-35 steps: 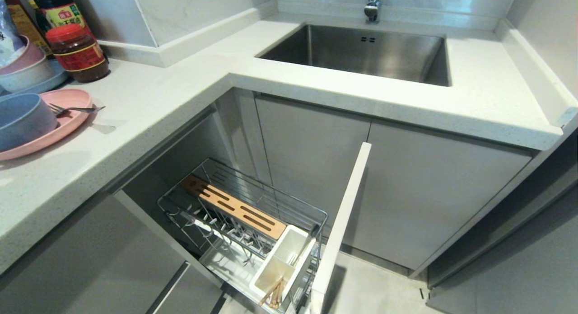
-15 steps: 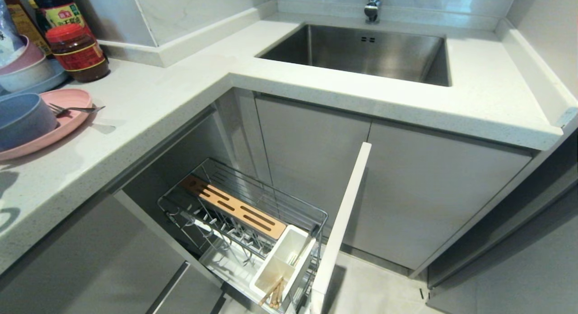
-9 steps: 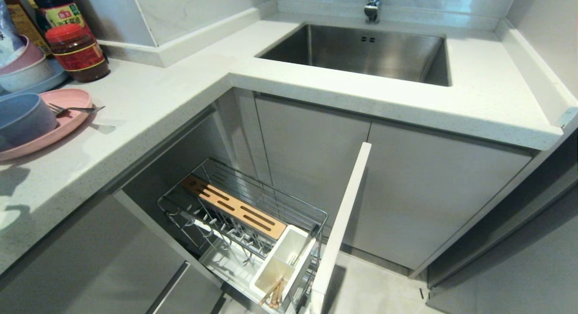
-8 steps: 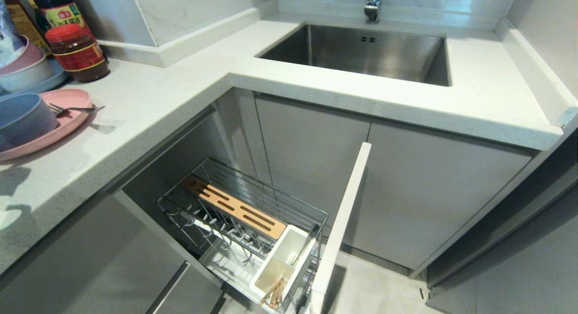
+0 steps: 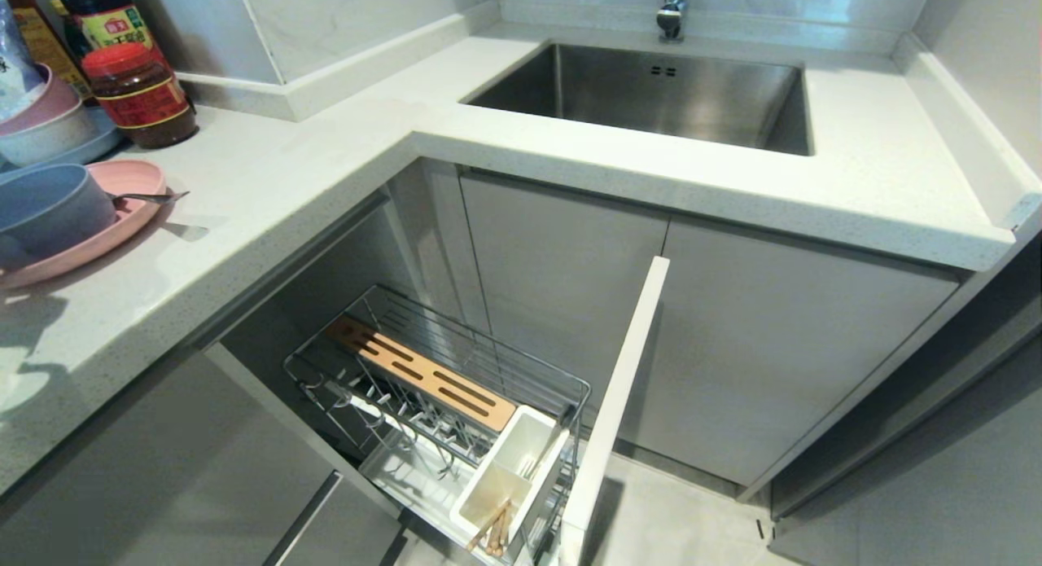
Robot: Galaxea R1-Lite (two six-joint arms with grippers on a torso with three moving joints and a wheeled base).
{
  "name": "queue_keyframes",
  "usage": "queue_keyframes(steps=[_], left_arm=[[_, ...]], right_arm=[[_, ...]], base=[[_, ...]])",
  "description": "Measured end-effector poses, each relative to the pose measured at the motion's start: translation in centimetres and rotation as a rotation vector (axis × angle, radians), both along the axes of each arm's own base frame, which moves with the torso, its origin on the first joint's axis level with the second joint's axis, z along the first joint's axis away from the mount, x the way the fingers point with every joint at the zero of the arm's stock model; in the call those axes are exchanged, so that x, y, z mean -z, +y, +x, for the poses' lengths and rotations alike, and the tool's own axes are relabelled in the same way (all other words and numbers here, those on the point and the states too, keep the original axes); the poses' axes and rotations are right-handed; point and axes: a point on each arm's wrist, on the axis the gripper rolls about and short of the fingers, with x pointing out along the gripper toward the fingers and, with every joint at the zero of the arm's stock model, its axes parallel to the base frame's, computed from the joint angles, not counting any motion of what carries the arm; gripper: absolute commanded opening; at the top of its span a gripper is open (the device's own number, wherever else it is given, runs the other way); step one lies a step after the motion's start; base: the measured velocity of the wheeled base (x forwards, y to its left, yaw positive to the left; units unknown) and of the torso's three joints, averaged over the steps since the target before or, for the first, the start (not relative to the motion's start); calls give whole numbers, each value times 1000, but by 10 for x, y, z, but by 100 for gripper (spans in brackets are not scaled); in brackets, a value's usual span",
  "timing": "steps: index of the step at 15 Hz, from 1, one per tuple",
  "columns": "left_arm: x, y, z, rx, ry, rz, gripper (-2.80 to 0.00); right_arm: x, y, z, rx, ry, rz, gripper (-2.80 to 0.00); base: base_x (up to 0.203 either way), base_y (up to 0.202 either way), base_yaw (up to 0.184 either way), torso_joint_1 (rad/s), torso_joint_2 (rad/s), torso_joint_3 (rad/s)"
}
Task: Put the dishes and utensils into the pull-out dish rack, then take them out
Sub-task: Take the chopsticks out of the cupboard
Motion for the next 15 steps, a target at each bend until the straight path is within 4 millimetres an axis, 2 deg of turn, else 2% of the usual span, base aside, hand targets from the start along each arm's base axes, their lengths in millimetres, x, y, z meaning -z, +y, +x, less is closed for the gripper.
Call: queue_keyframes(steps=[3,4,15], left_arm=[[1,-1,2,5,2,-1,-280],[1,-1,2,6,2,-1,0],[-1,-1,1,7,-4,1,0]], right_arm=[[0,0,0,0,0,0,-280],[0,0,0,0,0,0,-280],[0,0,0,0,0,0,-280]], base=[[0,0,0,0,0,0],[0,0,0,0,0,0],[0,0,0,0,0,0]])
